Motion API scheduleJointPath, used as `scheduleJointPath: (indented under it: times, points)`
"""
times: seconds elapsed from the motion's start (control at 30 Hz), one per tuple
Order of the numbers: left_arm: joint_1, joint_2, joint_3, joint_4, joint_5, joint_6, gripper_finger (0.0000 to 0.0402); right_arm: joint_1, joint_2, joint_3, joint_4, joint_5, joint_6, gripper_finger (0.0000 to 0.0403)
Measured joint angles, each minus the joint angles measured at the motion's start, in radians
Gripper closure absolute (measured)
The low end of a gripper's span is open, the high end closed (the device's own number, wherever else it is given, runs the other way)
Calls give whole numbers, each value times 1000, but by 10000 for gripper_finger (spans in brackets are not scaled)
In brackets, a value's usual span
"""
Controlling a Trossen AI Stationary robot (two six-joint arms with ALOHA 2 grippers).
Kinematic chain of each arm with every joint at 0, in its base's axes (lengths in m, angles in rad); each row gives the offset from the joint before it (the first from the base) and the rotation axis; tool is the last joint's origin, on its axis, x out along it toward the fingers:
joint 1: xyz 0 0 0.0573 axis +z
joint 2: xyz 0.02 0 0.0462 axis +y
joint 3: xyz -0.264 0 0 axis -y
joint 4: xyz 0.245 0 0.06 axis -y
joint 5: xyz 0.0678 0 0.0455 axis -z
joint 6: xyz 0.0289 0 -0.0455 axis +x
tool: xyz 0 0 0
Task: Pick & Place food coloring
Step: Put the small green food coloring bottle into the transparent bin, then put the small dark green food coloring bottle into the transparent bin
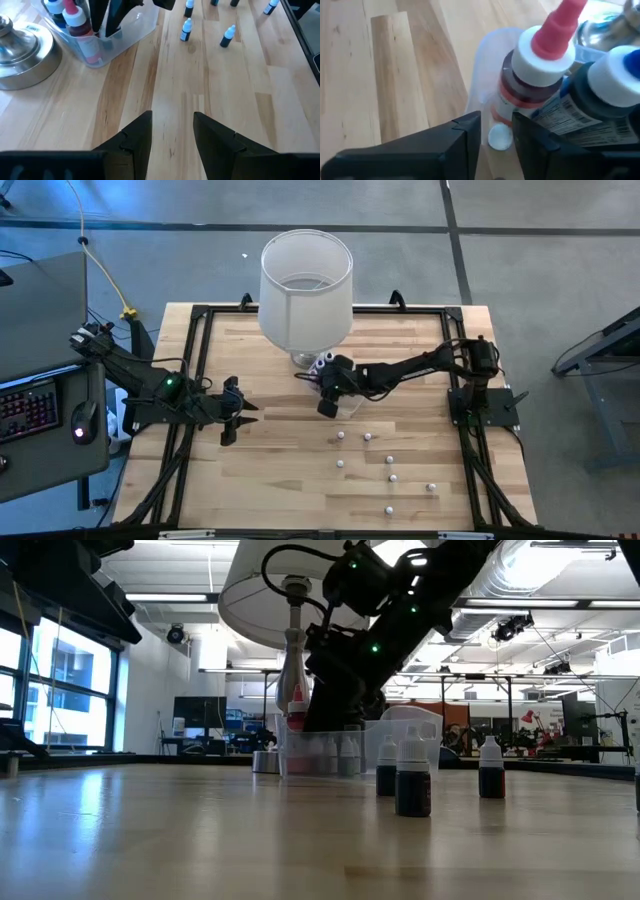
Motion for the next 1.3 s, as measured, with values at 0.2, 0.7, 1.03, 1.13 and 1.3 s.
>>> scheduleJointPath:
  times: [0.2, 0.7, 1.03, 1.13, 1.3]
  points:
    - [0, 0, 0, 0, 0, 0, 260, 0, 0, 0, 1, 6, -11, 267]
    - [0, 78, 0, 255, -109, -29, 260, 173, -380, 61, -334, 43, -21, 261]
    - [62, 472, 1, 846, -1, 229, 260, 317, -607, -69, -434, 157, 87, 261]
    - [129, 607, 19, 995, 61, 186, 260, 337, -642, -160, -383, 191, 161, 261]
    - [209, 774, 123, 983, 120, 164, 260, 376, -663, -319, -201, 186, 114, 261]
